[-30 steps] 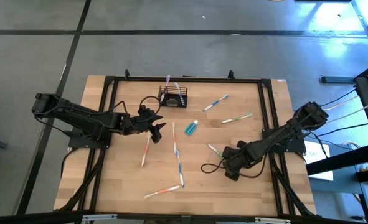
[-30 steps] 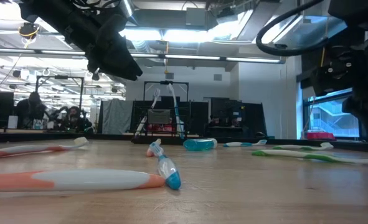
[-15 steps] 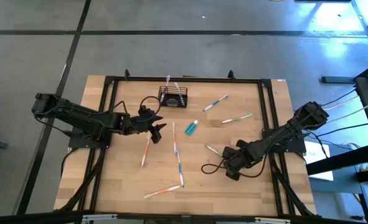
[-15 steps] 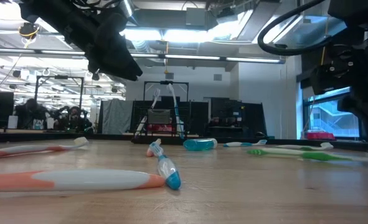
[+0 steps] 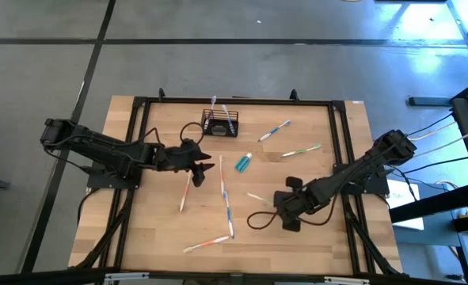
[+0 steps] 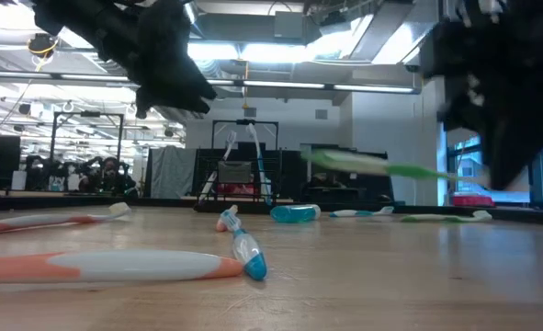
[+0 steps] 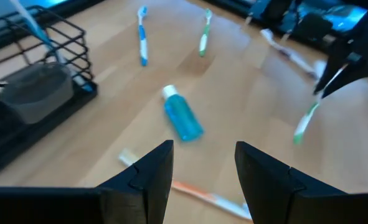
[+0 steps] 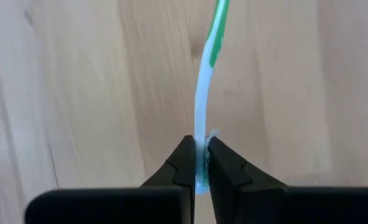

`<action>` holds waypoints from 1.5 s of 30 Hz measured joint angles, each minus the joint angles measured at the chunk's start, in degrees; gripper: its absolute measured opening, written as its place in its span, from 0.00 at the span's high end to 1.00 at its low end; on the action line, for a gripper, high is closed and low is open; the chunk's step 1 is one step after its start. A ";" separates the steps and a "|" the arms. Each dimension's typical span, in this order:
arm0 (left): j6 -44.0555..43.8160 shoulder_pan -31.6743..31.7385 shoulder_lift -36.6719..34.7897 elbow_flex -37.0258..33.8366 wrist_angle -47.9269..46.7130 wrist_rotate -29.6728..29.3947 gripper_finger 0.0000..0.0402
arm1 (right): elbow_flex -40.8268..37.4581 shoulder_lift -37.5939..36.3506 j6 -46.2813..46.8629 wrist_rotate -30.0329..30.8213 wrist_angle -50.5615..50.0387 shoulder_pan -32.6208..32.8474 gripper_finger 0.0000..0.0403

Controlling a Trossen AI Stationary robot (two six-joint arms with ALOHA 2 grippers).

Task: Pick & Place toothbrushing station
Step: Put the bottom green toothbrush into the black wire organizer

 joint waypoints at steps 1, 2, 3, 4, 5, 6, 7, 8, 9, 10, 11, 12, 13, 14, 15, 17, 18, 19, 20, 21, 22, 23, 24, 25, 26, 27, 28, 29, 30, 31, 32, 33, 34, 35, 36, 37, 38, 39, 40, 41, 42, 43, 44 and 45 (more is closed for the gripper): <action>-0.44 0.11 0.00 0.00 0.81 0.80 0.58 | 0.80 -0.01 -1.81 0.42 -0.02 -0.36 0.94; -0.59 0.30 0.00 0.00 1.73 1.74 0.58 | 1.60 -0.03 -3.66 0.87 -0.05 -0.71 0.94; -0.63 0.46 0.00 0.00 2.59 2.82 0.58 | 2.40 -0.03 -5.67 1.46 -0.08 -1.07 0.94; -0.65 0.67 0.00 0.00 3.26 3.92 0.58 | 3.21 -0.03 -7.72 2.08 -0.04 -1.47 0.94; -0.70 0.90 0.01 0.00 3.97 4.84 0.58 | 3.98 -0.03 -9.72 2.82 -0.01 -1.85 0.94; -0.95 1.08 0.18 0.00 4.92 5.42 0.58 | 4.61 -0.05 -11.79 3.61 -0.03 -2.24 0.94; -1.45 1.31 0.38 0.03 5.78 6.00 0.58 | 5.22 -0.07 -13.60 4.31 -0.09 -2.63 0.94; -1.77 1.54 0.61 0.04 6.28 6.53 0.58 | 5.73 -0.07 -15.46 4.89 -0.06 -3.06 0.94; -2.08 1.79 1.00 0.04 7.00 7.06 0.58 | 6.21 -0.07 -17.19 5.32 -0.05 -3.47 0.94; -2.32 2.08 1.47 0.04 7.96 7.88 0.58 | 6.61 -0.09 -18.67 5.53 -0.02 -4.01 0.94; -2.57 2.46 1.88 0.04 8.60 8.87 0.58 | 6.97 -0.09 -20.18 5.63 -0.04 -4.57 0.94; -2.75 2.82 2.42 0.04 9.46 10.06 0.58 | 7.24 -0.10 -21.51 5.62 -0.05 -5.19 0.94; -3.01 3.18 3.03 0.04 10.49 11.29 0.58 | 7.43 -0.12 -22.72 5.62 0.01 -5.81 0.94; -3.23 3.58 3.65 0.04 11.31 12.53 0.58 | 7.55 -0.12 -23.83 5.63 0.10 -6.45 0.94; -3.32 3.93 4.41 0.04 12.40 13.72 0.58 | 7.59 -0.12 -24.82 5.61 0.08 -7.09 0.94; -4.19 4.68 5.97 0.04 14.82 15.88 0.58 | 7.61 -0.12 -26.26 5.41 0.09 -8.43 0.94; -4.60 5.09 6.77 0.04 15.99 17.02 0.58 | 7.61 -0.12 -26.87 4.94 0.14 -9.09 0.94; -4.89 5.51 7.59 0.04 17.00 18.17 0.58 | 7.62 0.05 -27.33 4.21 0.24 -9.72 0.94; -5.31 5.95 8.45 0.04 18.12 19.40 0.58 | 7.65 0.30 -27.99 3.88 0.48 -10.22 0.94; -5.88 6.47 9.21 0.04 18.91 20.93 0.58 | 7.65 0.65 -28.51 3.36 0.48 -10.66 0.94; -6.50 6.95 9.93 0.04 19.80 22.48 0.58 | 7.65 1.09 -29.29 2.86 0.47 -11.04 0.94; -7.06 7.44 10.54 0.04 20.55 24.02 0.58 | 7.65 1.64 -30.15 2.50 0.75 -11.34 0.94; -7.60 7.93 11.12 0.04 21.10 25.39 0.58 | 7.65 2.26 -31.05 2.07 0.94 -11.60 0.94; -8.14 8.31 11.78 0.04 21.93 26.50 0.58 | 7.65 2.80 -31.89 1.44 1.06 -11.79 0.94; -8.67 8.73 12.29 0.04 22.28 27.51 0.58 | 7.65 3.38 -32.99 1.18 1.47 -11.91 0.94; -9.16 9.12 12.72 0.05 22.29 28.46 0.58 | 7.65 3.99 -34.17 1.22 1.97 -11.98 0.94; -9.36 9.41 13.12 0.16 22.22 29.13 0.58 | 7.65 4.52 -35.30 1.27 2.53 -12.03 0.94; -9.67 9.63 13.65 0.49 21.93 29.43 0.58 | 7.65 4.93 -36.45 1.53 2.79 -12.03 0.94; -9.94 9.77 14.19 0.95 21.73 29.94 0.58 | 7.65 5.33 -37.66 2.13 3.33 -12.05 0.94; -10.41 9.91 14.61 1.40 21.49 30.62 0.58 | 7.65 5.70 -39.19 2.95 4.54 -12.05 0.94; -10.71 10.06 15.09 1.95 21.40 31.58 0.58 | 7.65 6.03 -40.81 3.74 5.32 -12.05 0.94; -11.00 10.11 15.90 2.80 21.49 32.60 0.58 | 7.65 6.22 -42.22 4.41 5.61 -12.05 0.94; -11.20 10.11 16.70 3.58 21.61 33.62 0.58 | 7.65 6.35 -43.60 4.97 6.19 -12.05 0.94; -11.57 10.13 17.24 4.17 21.14 34.89 0.58 | 7.65 6.43 -44.97 5.63 7.07 -12.05 0.94; -12.10 10.13 17.90 4.98 20.44 35.78 0.58 | 7.65 6.44 -46.25 6.43 7.65 -12.05 0.94; -12.42 10.11 18.77 6.05 19.81 36.22 0.58 | 7.65 6.44 -47.49 7.66 7.85 -12.03 0.94; -12.69 10.07 19.31 6.81 18.81 36.33 0.58 | 7.65 6.48 -48.99 9.01 8.20 -12.03 0.94; -13.08 10.09 19.79 7.34 17.51 36.41 0.58 | 7.65 6.49 -50.82 10.25 8.88 -12.05 0.94; -13.49 10.12 20.50 8.02 16.76 36.39 0.58 | 7.66 6.49 -52.69 11.25 9.55 -12.05 0.94; -13.59 10.13 21.31 8.66 16.20 36.44 0.58 | 7.67 6.49 -54.55 12.19 10.01 -12.05 0.94; -13.61 10.11 21.87 9.10 15.79 36.84 0.58 | 7.65 6.49 -56.35 13.05 10.46 -12.05 0.94; -13.67 10.13 22.32 9.49 15.68 37.73 0.58 | 7.65 6.49 -58.13 13.55 11.26 -12.09 0.94; -13.73 10.12 22.95 10.10 15.76 38.63 0.58 | 7.65 6.49 -60.01 13.97 12.09 -12.20 0.94; -13.73 10.07 23.44 10.56 16.01 39.06 0.58 | 7.65 6.49 -62.03 14.54 12.76 -12.21 0.94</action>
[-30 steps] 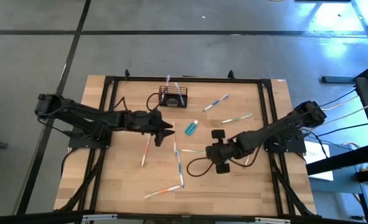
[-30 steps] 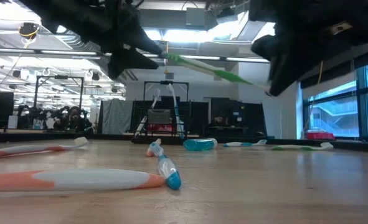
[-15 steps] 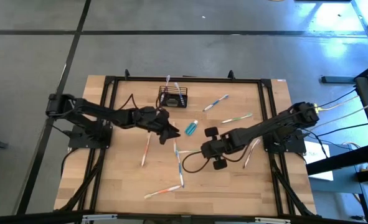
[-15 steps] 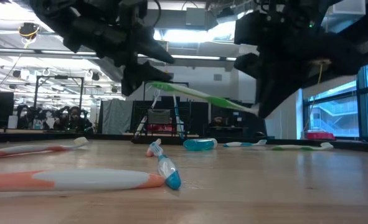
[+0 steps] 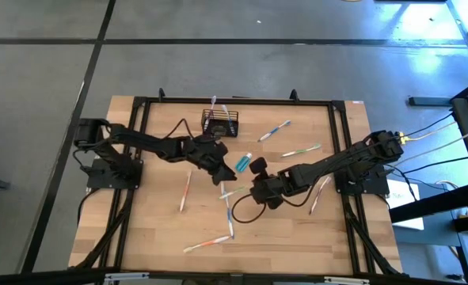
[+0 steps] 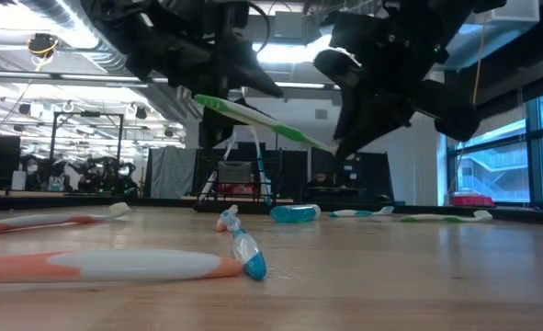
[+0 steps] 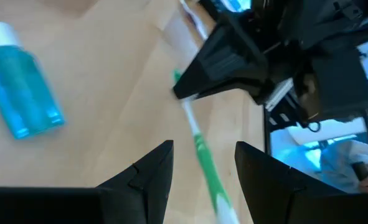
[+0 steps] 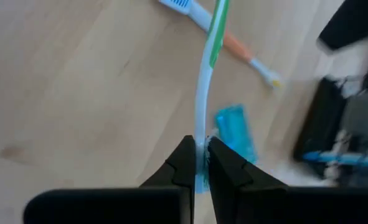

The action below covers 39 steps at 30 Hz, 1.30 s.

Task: Pick & Place toothbrushing station
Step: Put the bottom green toothbrush into the black wire organizer

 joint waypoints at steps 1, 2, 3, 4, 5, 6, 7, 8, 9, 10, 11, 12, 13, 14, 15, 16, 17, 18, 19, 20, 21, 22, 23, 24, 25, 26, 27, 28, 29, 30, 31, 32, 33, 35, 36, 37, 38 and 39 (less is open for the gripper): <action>-0.25 0.00 0.31 0.13 0.00 0.17 0.58 | 0.00 0.00 -2.06 0.59 0.62 0.00 0.94; -0.81 -0.04 0.65 0.27 -0.15 0.28 0.58 | 0.00 0.00 -4.02 1.29 1.41 0.00 0.94; -1.36 -0.04 1.01 0.45 -0.21 0.26 0.58 | 0.00 0.00 -6.03 2.15 1.99 0.00 0.93; -1.48 -0.04 1.25 0.53 -0.17 0.26 0.58 | 0.00 0.00 -8.14 3.24 2.43 0.00 0.93; -1.48 -0.02 1.28 0.53 -0.23 0.32 0.58 | 0.00 0.00 -10.30 4.16 2.85 0.00 0.93; -1.49 -0.02 1.28 0.53 -0.21 0.50 0.58 | 0.00 0.00 -12.39 5.11 3.15 0.00 0.92; -1.51 -0.02 1.27 0.54 -0.16 0.58 0.58 | 0.00 0.00 -14.33 6.26 3.36 0.00 0.92; -1.51 -0.04 1.26 0.54 -0.18 0.66 0.58 | 0.00 0.00 -16.08 7.54 3.73 0.00 0.92; -1.52 -0.09 1.26 0.52 -0.18 0.76 0.58 | 0.00 0.00 -17.72 8.69 4.21 0.00 0.92; -1.81 -0.16 1.26 0.53 -0.15 0.99 0.58 | 0.00 0.00 -19.16 9.77 4.74 0.00 0.92; -2.05 -0.21 1.26 0.52 -0.14 1.28 0.58 | 0.00 0.00 -20.61 10.81 5.35 -0.02 0.92; -2.27 -0.33 1.26 0.54 -0.16 1.51 0.58 | 0.00 0.00 -22.07 11.58 6.11 -0.02 0.92; -2.34 -0.44 1.26 0.52 -0.18 1.59 0.58 | 0.00 0.00 -23.83 12.16 6.93 -0.02 0.92; -2.36 -0.50 1.26 0.53 -0.15 1.59 0.58 | 0.00 0.00 -25.63 12.59 7.63 -0.02 0.92; -2.36 -0.54 1.26 0.52 -0.15 1.61 0.58 | 0.00 0.00 -27.42 12.89 8.45 -0.04 0.92; -2.36 -0.63 1.26 0.53 -0.18 1.73 0.58 | 0.00 0.00 -29.17 13.10 9.59 -0.04 0.92; -2.46 -0.75 1.26 0.52 -0.16 1.77 0.58 | 0.00 0.00 -30.76 13.19 10.87 -0.04 0.92; -2.78 -0.84 1.26 0.53 -0.15 1.78 0.58 | 0.00 0.00 -32.39 13.25 12.05 -0.09 0.92; -3.02 -0.85 1.26 0.52 -0.15 1.79 0.58 | 0.00 0.00 -34.03 13.32 13.05 -0.09 0.92; -3.06 -0.87 1.26 0.52 -0.17 1.82 0.58 | 0.00 0.00 -35.64 13.32 14.06 -0.09 0.92; -3.07 -0.85 1.26 0.52 -0.15 2.02 0.58 | 0.00 0.00 -37.22 13.32 15.15 -0.09 0.92; -3.08 -0.85 1.26 0.52 -0.15 2.25 0.58 | 0.00 0.00 -38.84 13.34 16.30 -0.09 0.92; -3.08 -0.85 1.26 0.52 -0.15 2.43 0.58 | 0.00 0.00 -40.55 13.34 17.32 -0.09 0.92; -3.06 -0.85 1.26 0.52 -0.15 2.62 0.58 | 0.00 0.00 -42.10 13.32 18.09 -0.09 0.92; -3.05 -0.84 1.26 0.52 -0.15 2.71 0.58 | 0.00 0.00 -43.38 13.34 18.85 -0.09 0.92; -3.01 -0.75 1.26 0.52 -0.15 2.82 0.58 | 0.00 0.00 -44.47 13.32 19.51 -0.09 0.92; -3.04 -0.71 1.26 0.52 -0.13 2.91 0.58 | 0.00 0.00 -45.24 13.33 19.84 -0.09 0.92; -3.04 -0.69 1.26 0.52 -0.13 2.90 0.58 | 0.00 0.00 -45.71 13.39 20.00 -0.09 0.92; -3.01 -0.68 1.26 0.52 -0.13 2.88 0.58 | 0.00 0.00 -45.77 13.73 20.02 -0.09 0.92; -2.99 -0.68 1.26 0.52 -0.12 2.88 0.58 | 0.00 0.00 -45.78 14.14 20.00 -0.09 0.92; -2.99 -0.68 1.24 0.52 -0.11 2.88 0.58 | 0.00 0.00 -45.76 14.49 20.00 -0.09 0.92; -2.98 -0.68 1.24 0.52 -0.11 2.88 0.58 | 0.00 0.00 -45.78 14.73 19.98 -0.09 0.92; -2.95 -0.68 1.24 0.52 -0.11 2.88 0.58 | 0.00 0.00 -45.82 15.02 19.98 -0.09 0.92; -2.80 -0.68 1.24 0.52 -0.11 2.92 0.59 | 0.00 0.00 -45.85 15.12 19.98 -0.09 0.92; -2.39 -0.68 1.24 0.52 -0.11 2.97 0.60 | 0.00 0.00 -45.86 15.22 19.97 -0.09 0.92; -1.94 -0.68 1.24 0.52 -0.11 3.01 0.61 | 0.00 0.00 -45.87 15.23 19.91 -0.09 0.92; -1.63 -0.68 1.24 0.52 -0.07 3.04 0.62 | 0.00 0.00 -45.87 15.21 19.86 -0.09 0.92; -1.35 -0.68 1.24 0.52 -0.07 3.06 0.64 | 0.00 0.00 -45.87 15.19 19.78 -0.09 0.92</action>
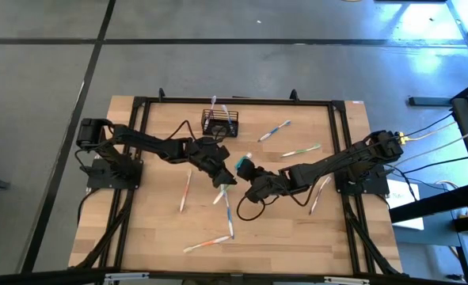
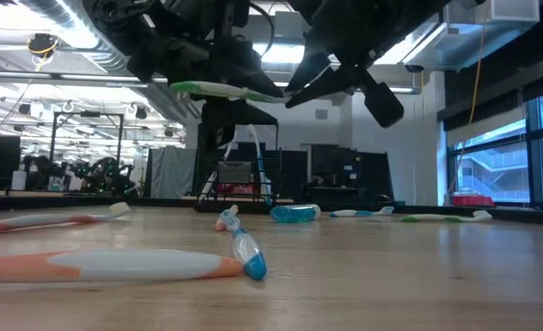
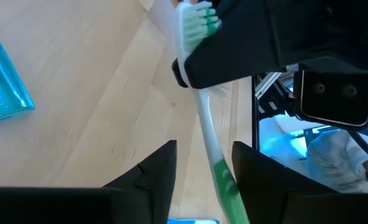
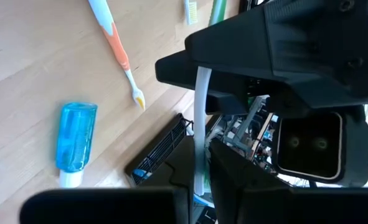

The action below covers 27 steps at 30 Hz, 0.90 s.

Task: Pick & Place toothbrushing station
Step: Put the bottom green toothbrush into the black wire organizer

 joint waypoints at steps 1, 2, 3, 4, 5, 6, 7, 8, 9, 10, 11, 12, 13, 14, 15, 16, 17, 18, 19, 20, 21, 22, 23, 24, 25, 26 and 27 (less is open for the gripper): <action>0.30 0.00 0.00 0.00 0.02 0.00 0.67 | 0.00 0.00 0.02 0.00 0.00 0.00 0.92; 0.63 0.00 0.00 0.00 0.07 0.03 0.69 | 0.00 0.00 0.02 -0.01 -0.02 0.00 0.92; 0.93 0.00 -0.02 0.00 0.13 0.05 0.71 | 0.00 0.00 0.11 0.00 -0.04 0.00 0.92; 1.14 0.00 -0.03 0.00 0.13 0.19 0.74 | 0.00 0.00 0.15 -0.03 -0.04 0.00 0.92; 1.46 0.00 -0.04 0.00 0.16 0.37 0.76 | 0.00 0.00 0.15 -0.03 -0.06 0.00 0.92; 1.76 0.00 -0.04 0.00 0.18 0.57 0.79 | 0.00 0.00 0.15 -0.05 -0.07 0.00 0.92; 2.06 0.00 -0.04 0.00 0.17 0.66 0.81 | 0.00 0.00 0.17 -0.16 -0.09 0.00 0.92; 2.20 0.00 -0.04 0.00 0.11 0.63 0.84 | 0.00 0.00 0.16 -0.34 -0.11 -0.01 0.92; 2.38 0.00 -0.04 -0.02 -0.18 0.63 0.86 | 0.00 0.00 0.15 -0.62 -0.11 -0.02 0.92; 2.59 0.00 -0.04 -0.04 -0.48 0.61 0.88 | 0.00 0.00 0.15 -0.81 -0.09 0.00 0.92; 2.68 0.01 -0.04 -0.11 -0.66 0.48 0.90 | 0.00 0.00 0.15 -1.02 -0.07 0.00 0.91; 2.69 0.02 -0.04 -0.13 -0.86 0.25 0.92 | 0.00 0.00 0.15 -1.10 -0.05 0.00 0.91; 2.72 0.02 -0.04 -0.13 -0.89 0.08 0.93 | 0.00 0.00 0.16 -1.15 -0.01 0.00 0.90; 2.85 0.02 -0.04 -0.13 -0.87 -0.03 0.93 | 0.00 -0.02 0.28 -1.25 0.05 0.00 0.89; 3.19 0.02 -0.04 -0.13 -0.85 -0.13 0.93 | 0.00 -0.02 0.82 -1.26 0.14 0.00 0.87; 3.52 0.02 -0.02 -0.13 -0.69 -0.28 0.93 | 0.00 -0.02 1.55 -1.36 0.35 0.00 0.85; 3.75 0.02 -0.02 -0.13 -0.34 -0.40 0.93 | 0.00 -0.02 2.16 -1.53 0.52 0.00 0.84; 3.91 0.02 -0.02 -0.13 -0.04 -0.45 0.93 | 0.00 -0.02 2.84 -1.69 0.61 0.00 0.81; 3.92 0.02 -0.02 -0.12 -0.01 -0.45 0.93 | 0.00 -0.02 3.26 -1.93 0.58 0.00 0.79; 3.91 0.01 -0.02 -0.13 -0.03 -0.44 0.93 | 0.00 -0.02 3.48 -2.43 0.48 0.00 0.77; 3.91 0.00 -0.02 -0.13 -0.03 -0.43 0.93 | 0.00 -0.02 3.76 -2.98 0.41 0.00 0.75; 3.91 0.00 -0.02 -0.13 -0.02 -0.42 0.93 | 0.00 -0.02 4.16 -3.41 0.42 0.00 0.72; 3.91 0.00 -0.02 -0.11 0.02 -0.42 0.93 | 0.00 -0.02 4.55 -3.60 0.42 0.00 0.70; 3.91 0.00 -0.02 -0.11 0.02 -0.44 0.93 | 0.00 -0.02 4.75 -3.54 0.44 0.00 0.67; 3.89 0.00 -0.02 -0.11 0.10 -0.68 0.93 | 0.00 -0.02 5.17 -3.07 0.46 0.00 0.64; 3.89 0.00 -0.02 -0.11 0.24 -1.16 0.93 | 0.00 -0.02 5.83 -2.13 0.65 0.00 0.62; 3.88 0.00 -0.02 -0.08 0.29 -1.56 0.93 | 0.00 -0.02 6.57 -0.78 1.15 0.00 0.59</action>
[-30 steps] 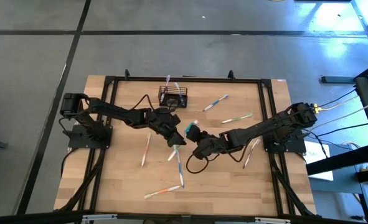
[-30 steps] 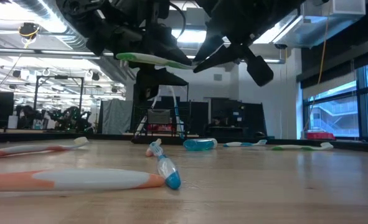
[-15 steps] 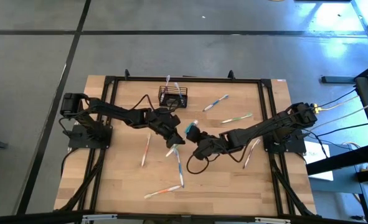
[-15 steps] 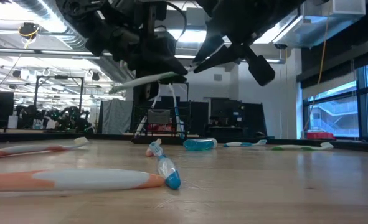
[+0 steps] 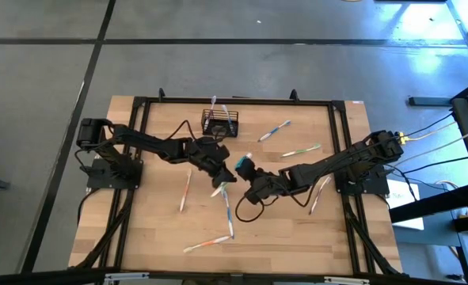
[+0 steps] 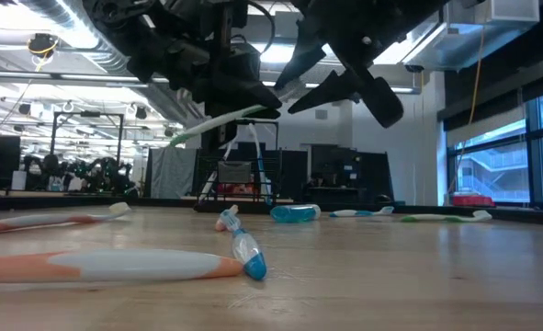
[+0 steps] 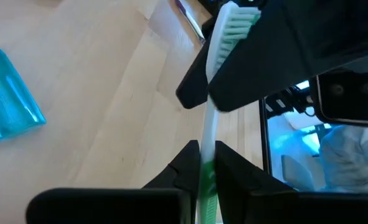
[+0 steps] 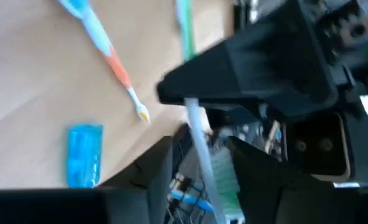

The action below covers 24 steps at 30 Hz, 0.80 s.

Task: Pick & Place toothbrushing station
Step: Put the bottom green toothbrush into the black wire organizer

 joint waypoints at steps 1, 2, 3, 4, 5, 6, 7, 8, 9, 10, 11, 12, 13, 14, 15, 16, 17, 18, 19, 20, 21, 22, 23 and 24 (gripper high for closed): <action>0.01 0.04 0.00 0.03 0.00 -0.40 0.93 | 0.00 0.00 1.05 1.74 0.90 0.02 0.57; 0.04 0.12 0.00 0.03 -0.05 -1.06 0.93 | 0.00 0.00 2.31 3.71 2.05 0.02 0.55; 0.14 0.23 0.00 0.03 -0.06 -1.58 0.93 | 0.00 0.00 3.48 5.53 3.04 0.02 0.53; 0.32 0.31 -0.02 0.05 -0.02 -1.87 0.93 | 0.00 0.00 4.45 7.43 3.67 0.02 0.51; 0.59 0.43 -0.02 0.07 -0.02 -2.19 0.93 | 0.00 0.00 5.45 9.11 3.94 0.02 0.50; 0.70 0.57 -0.02 0.08 -0.06 -2.61 0.93 | 0.00 -0.06 5.92 10.69 4.07 0.04 0.48; 0.76 0.69 -0.02 0.08 -0.09 -2.89 0.93 | -0.02 -0.28 6.60 12.46 3.91 0.04 0.47; 1.12 0.79 -0.02 0.08 -0.11 -3.46 0.93 | -0.02 -0.46 6.94 14.14 3.76 0.04 0.47; 1.81 0.81 -0.02 0.08 -0.11 -4.80 0.93 | -0.02 -0.55 6.97 16.18 3.54 0.04 0.46; 2.37 0.80 -0.02 0.08 -0.22 -6.14 0.93 | -0.02 -0.67 6.95 18.45 3.18 0.04 0.46; 2.81 0.81 -0.02 0.08 -0.37 -7.28 0.93 | -0.05 -0.83 7.09 20.39 2.90 0.04 0.46; 3.30 0.86 -0.02 0.08 -0.37 -8.46 0.93 | -0.07 -1.04 7.39 21.78 2.99 0.04 0.46; 3.82 0.96 -0.02 0.08 -0.35 -8.99 0.93 | -0.07 -1.44 8.27 22.41 2.94 0.04 0.46; 4.22 1.08 -0.02 0.08 -0.32 -9.14 0.93 | -0.07 -1.93 9.39 22.73 2.63 0.04 0.46; 4.51 1.25 -0.02 0.08 -0.31 -9.21 0.93 | -0.07 -2.51 10.69 22.72 2.43 0.01 0.46; 4.74 1.43 -0.02 0.08 -0.19 -9.21 0.93 | -0.07 -3.09 12.05 22.71 1.77 0.04 0.46; 4.96 1.59 -0.19 0.08 -0.07 -9.27 0.93 | -0.06 -3.85 13.74 22.71 0.62 0.04 0.47; 5.27 1.80 -0.45 0.08 0.01 -9.41 0.93 | -0.07 -4.80 15.62 22.68 -1.18 0.07 0.47; 5.64 1.96 -0.72 0.08 0.43 -9.60 0.93 | -0.05 -5.83 18.08 22.44 -3.26 0.07 0.47; 6.00 2.13 -1.13 0.08 0.57 -9.99 0.93 | -0.04 -6.94 21.10 21.77 -5.69 0.06 0.48; 6.36 2.27 -1.70 0.08 0.50 -10.15 0.93 | -0.04 -8.01 24.23 21.00 -8.34 0.03 0.48; 6.94 2.40 -2.29 0.08 0.59 -10.59 0.93 | -0.04 -9.15 27.75 19.64 -11.36 -0.04 0.48; 7.53 2.57 -2.95 0.08 0.59 -10.96 0.93 | -0.04 -10.24 31.33 18.06 -14.37 -0.14 0.49; 8.18 2.70 -3.70 0.08 0.50 -11.76 0.93 | -0.04 -11.25 34.65 16.30 -16.88 -0.28 0.49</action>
